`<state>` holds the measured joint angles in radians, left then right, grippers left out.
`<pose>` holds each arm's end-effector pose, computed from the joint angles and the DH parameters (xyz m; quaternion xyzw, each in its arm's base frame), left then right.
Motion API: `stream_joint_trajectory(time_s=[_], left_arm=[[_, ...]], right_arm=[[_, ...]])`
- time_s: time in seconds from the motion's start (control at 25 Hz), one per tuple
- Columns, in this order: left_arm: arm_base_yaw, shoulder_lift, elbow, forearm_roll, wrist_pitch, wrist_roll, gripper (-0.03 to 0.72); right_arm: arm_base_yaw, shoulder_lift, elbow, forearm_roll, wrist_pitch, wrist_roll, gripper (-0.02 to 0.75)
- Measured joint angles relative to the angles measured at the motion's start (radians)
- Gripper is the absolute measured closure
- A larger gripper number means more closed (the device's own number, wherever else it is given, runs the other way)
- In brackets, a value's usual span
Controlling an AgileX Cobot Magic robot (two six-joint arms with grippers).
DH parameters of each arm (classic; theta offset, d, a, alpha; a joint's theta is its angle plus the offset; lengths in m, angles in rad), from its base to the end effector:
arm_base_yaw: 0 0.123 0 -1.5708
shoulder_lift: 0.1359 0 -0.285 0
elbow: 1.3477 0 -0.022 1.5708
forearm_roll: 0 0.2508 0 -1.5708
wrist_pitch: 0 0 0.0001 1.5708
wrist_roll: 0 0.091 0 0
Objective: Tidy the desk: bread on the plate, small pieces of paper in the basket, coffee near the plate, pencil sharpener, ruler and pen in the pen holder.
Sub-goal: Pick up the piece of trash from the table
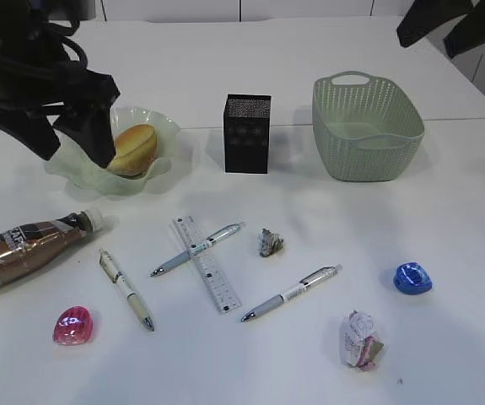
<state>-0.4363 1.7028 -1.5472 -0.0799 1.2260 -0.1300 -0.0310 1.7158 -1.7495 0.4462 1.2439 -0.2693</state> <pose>0.3161 -0.1549 0.3153 0.1429 0.9793 -0.0760 0.1212 0.3646 0.0259 0.3752 -0.0904 0.9468 0.1852 0.2470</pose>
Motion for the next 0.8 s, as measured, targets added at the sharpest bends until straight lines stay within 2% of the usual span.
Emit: stream_joint_trajectory(time_s=[0.16, 0.36, 0.8], left_arm=[[0.0, 0.0, 0.0, 0.006, 0.004, -0.004, 0.187], [0.0, 0.0, 0.0, -0.003, 0.006, -0.004, 0.237], [0.0, -0.034, 0.0, -0.035, 0.008, 0.006, 0.239]], right_arm=[[0.0, -0.033, 0.02, -0.029, 0.0, 0.014, 0.179], [0.0, -0.128, 0.159, -0.047, 0.002, 0.021, 0.179], [0.0, -0.259, 0.337, -0.053, 0.002, 0.031, 0.179]])
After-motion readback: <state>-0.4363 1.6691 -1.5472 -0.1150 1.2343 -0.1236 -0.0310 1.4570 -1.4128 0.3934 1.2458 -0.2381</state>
